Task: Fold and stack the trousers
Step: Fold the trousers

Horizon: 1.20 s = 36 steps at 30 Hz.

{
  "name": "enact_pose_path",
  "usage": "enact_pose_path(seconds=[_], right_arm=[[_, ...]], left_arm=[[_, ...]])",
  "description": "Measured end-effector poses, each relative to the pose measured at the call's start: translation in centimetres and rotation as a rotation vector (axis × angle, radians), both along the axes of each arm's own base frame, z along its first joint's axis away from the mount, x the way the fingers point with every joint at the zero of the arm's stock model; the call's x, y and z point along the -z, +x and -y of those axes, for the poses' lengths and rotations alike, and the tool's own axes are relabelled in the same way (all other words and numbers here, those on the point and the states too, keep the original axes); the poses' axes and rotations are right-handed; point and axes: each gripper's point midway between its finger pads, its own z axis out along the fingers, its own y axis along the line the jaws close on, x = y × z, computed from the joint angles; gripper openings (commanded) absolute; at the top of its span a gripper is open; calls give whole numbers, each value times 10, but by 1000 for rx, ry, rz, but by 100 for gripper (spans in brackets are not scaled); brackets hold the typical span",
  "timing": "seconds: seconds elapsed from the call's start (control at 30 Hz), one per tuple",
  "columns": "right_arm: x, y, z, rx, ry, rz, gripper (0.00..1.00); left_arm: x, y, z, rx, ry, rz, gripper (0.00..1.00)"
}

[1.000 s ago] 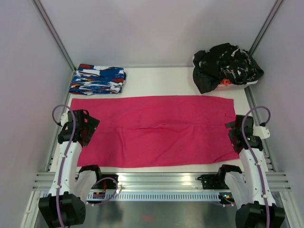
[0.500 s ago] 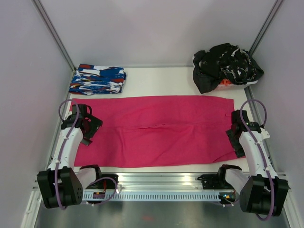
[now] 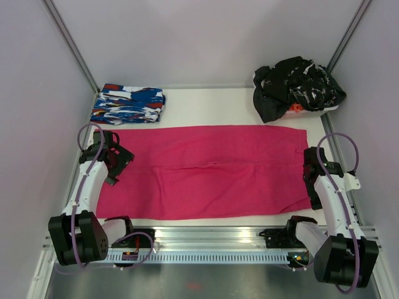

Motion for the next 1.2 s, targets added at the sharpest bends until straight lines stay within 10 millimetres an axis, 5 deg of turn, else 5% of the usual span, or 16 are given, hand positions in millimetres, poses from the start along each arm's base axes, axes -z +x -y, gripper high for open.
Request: enact_pose_path(seconds=[0.33,0.53,0.63,0.67,0.8,0.93,1.2], right_arm=[[42,-11,-11,10,44,78,96],[54,2,-12,3,52,170,94],[68,0,-16,-1,69,167,78],[69,-1,-15,-3,65,160,61],[72,5,-18,-12,84,168,33],[73,5,-20,-21,98,161,30],[75,9,-21,-71,104,134,9]], left_arm=[[5,-1,-2,33,14,-25,99],[5,-1,-3,43,20,-27,99],[5,-2,-4,41,20,-29,99],[5,-2,-4,40,19,-30,99],[5,-6,-6,23,15,-40,96],[0,-18,-9,-47,11,-46,92],[-16,-58,-35,-360,75,-17,87]])
